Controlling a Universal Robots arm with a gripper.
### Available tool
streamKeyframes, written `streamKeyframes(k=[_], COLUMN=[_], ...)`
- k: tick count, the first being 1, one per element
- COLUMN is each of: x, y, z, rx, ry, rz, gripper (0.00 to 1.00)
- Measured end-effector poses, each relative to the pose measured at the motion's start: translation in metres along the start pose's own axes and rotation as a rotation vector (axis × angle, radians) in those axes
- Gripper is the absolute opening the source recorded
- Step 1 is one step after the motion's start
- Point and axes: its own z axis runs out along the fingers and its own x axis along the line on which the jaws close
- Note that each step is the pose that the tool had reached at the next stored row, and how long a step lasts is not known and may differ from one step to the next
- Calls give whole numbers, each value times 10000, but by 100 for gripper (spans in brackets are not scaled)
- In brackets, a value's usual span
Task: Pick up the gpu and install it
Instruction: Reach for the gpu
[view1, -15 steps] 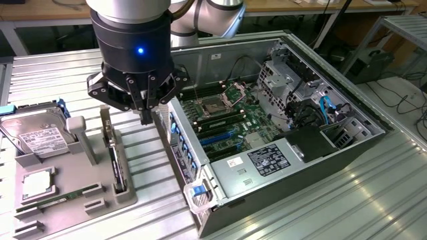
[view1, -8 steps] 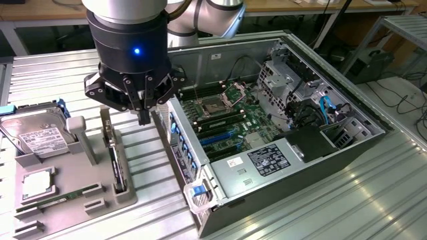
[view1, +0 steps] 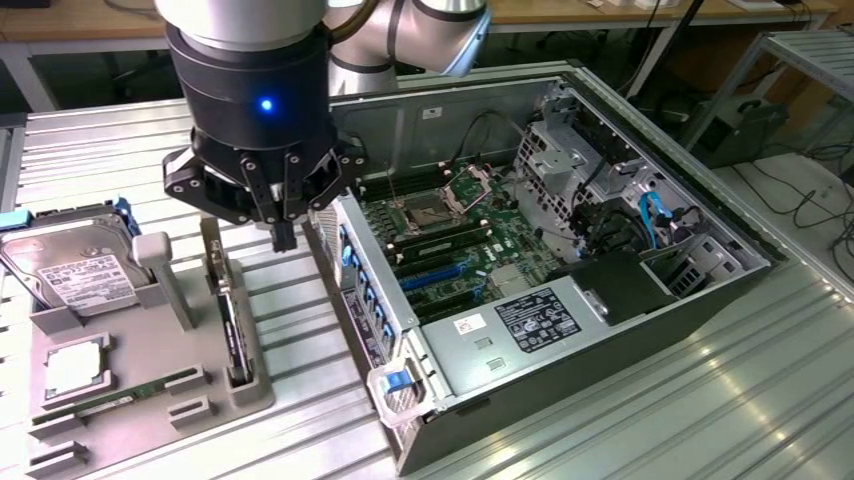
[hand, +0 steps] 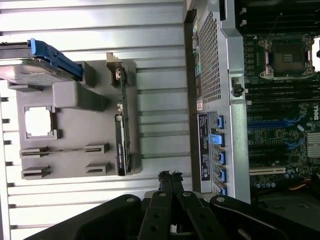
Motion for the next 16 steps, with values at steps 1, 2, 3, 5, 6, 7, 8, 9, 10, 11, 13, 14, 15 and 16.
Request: streamKeyframes(k=[1,2,3,5,6,7,8,9,10,11,13,14,15,16], x=[3,5,6,10,13,16,18,19,20,21,26,29,31,32], y=[0,0,0,-1,-1,-1,-1,-1,-1,-2,-2,-2,-2,-3], z=[2,4,5,8,9,12,13,14,15,16,20,23,25,26], rx=[0,-1,-1,-1,0,0,-1,0,0,0,0,0,0,0], ry=[0,1,1,1,2,2,2,3,3,4,6,7,8,9], rz=[0,0,0,0,1,0,0,1,0,0,0,1,1,0], gripper=[11,11,11,11,11,11,11,11,11,11,11,11,11,11])
